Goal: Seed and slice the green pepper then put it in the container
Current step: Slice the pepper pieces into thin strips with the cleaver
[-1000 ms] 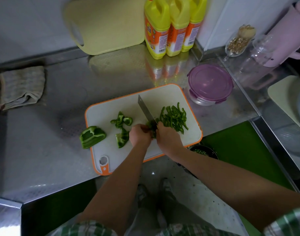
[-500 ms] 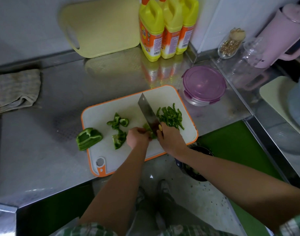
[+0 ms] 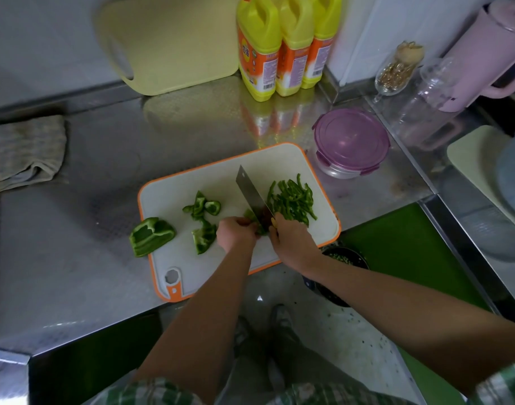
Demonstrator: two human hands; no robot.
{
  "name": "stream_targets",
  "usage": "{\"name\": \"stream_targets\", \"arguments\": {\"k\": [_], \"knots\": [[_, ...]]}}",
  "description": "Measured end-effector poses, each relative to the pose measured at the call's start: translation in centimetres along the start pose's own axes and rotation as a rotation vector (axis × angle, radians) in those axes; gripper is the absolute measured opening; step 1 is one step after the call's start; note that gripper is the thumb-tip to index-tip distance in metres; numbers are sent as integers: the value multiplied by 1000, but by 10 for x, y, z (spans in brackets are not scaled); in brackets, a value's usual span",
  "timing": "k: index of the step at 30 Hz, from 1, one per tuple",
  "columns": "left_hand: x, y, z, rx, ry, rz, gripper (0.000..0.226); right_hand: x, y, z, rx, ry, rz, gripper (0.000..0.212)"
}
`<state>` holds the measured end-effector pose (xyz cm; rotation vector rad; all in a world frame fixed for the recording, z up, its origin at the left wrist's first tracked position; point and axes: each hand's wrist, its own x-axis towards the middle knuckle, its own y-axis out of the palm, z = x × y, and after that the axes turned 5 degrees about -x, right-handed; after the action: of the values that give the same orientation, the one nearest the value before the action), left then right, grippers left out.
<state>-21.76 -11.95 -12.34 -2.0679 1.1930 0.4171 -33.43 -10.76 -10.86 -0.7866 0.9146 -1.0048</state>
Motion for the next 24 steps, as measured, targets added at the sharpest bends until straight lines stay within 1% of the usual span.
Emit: {"name": "stream_targets", "arguments": {"k": [6, 14, 16, 19, 22, 24], "knots": [[0, 1, -1, 20, -16, 5, 17, 14, 5, 9, -105, 54, 52, 16], [-1, 0, 0, 51, 27, 9, 19, 17, 7, 7, -172, -8, -32, 19], [-2, 0, 1, 52, 32, -4, 19, 17, 7, 7, -156, -23, -16, 15], [-3, 0, 0, 56, 43, -6, 22, 18, 2, 0, -117, -29, -4, 18], [-2, -2, 0, 58, 52, 18, 22, 17, -2, -5, -51, 30, -52, 20], [-3, -4, 0, 48, 44, 15, 21, 15, -2, -5, -21, 37, -80, 19]]}}
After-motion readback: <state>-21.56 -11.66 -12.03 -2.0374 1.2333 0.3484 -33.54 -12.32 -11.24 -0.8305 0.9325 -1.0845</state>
